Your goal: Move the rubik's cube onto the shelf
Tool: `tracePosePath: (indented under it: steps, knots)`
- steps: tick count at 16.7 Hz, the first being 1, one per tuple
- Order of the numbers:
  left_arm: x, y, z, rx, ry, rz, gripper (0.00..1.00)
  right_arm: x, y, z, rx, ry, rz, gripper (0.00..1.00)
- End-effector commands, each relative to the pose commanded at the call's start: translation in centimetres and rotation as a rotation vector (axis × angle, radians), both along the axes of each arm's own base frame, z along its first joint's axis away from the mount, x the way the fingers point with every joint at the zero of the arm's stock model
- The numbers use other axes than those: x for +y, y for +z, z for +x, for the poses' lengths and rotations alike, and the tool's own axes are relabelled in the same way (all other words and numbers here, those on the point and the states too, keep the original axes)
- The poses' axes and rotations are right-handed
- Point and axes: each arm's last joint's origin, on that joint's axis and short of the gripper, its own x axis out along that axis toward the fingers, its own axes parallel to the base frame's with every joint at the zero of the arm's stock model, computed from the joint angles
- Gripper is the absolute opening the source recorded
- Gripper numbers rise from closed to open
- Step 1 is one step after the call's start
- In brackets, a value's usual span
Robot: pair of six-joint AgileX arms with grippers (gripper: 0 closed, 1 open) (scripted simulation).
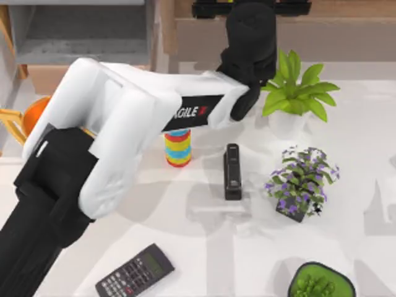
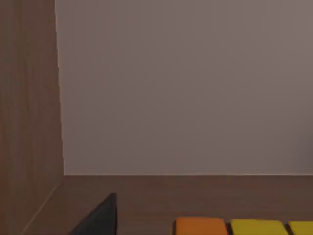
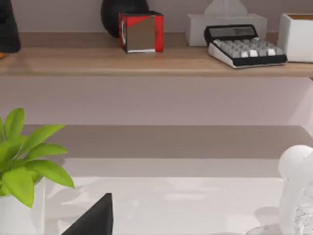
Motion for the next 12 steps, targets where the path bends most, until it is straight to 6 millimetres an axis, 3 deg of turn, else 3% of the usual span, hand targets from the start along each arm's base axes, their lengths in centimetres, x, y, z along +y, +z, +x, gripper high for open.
tracePosePath:
  steps: [3, 7, 9, 12]
  knots:
    - [-0.7, 2.1, -1.1, -0.054, -0.045, -0.040, 1.00, 0.0, 0.0, 0.0, 0.000, 0.000, 0.000, 1.00]
    - [-1.1, 9.5, -4.4, -0.250, -0.170, -0.158, 1.00, 0.0, 0.0, 0.0, 0.000, 0.000, 0.000, 1.00]
    - [0.4, 14.3, -6.0, -0.390, -0.219, -0.211, 1.00, 0.0, 0.0, 0.0, 0.000, 0.000, 0.000, 1.00]
    - [4.5, 20.9, -8.0, -0.620, -0.248, -0.236, 1.00, 0.0, 0.0, 0.0, 0.000, 0.000, 0.000, 1.00]
